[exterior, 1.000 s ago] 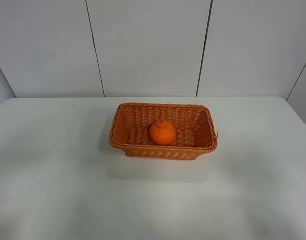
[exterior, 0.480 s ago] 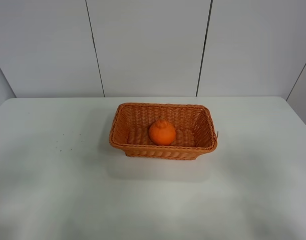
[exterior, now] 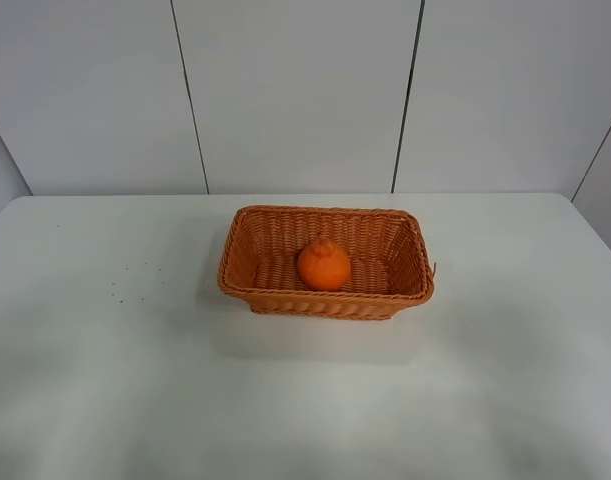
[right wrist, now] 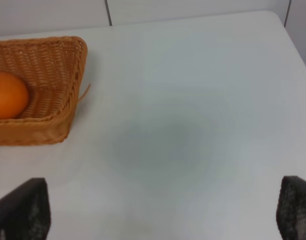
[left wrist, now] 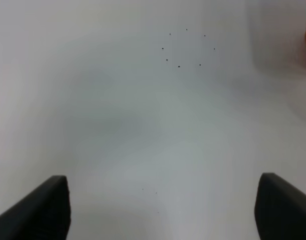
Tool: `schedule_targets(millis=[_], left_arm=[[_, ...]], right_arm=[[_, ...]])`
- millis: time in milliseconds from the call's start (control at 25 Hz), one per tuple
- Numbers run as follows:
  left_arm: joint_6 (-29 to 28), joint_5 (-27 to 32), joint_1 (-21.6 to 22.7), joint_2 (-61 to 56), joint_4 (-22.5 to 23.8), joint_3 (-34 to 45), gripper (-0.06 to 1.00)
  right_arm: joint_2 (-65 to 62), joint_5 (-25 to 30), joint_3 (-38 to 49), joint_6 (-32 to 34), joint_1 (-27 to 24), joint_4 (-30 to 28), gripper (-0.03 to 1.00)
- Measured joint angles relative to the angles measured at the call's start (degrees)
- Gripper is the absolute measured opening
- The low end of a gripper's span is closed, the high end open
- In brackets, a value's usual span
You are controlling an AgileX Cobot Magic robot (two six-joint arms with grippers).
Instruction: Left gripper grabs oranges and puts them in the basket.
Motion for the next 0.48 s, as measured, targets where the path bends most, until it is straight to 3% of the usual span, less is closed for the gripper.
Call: schedule_targets(millis=[480], left_arm=[[0.0, 0.0, 0.0, 0.0, 0.0, 0.0, 0.85]], right_arm=[[0.0, 0.0, 0.0, 0.0, 0.0, 0.0, 0.69]])
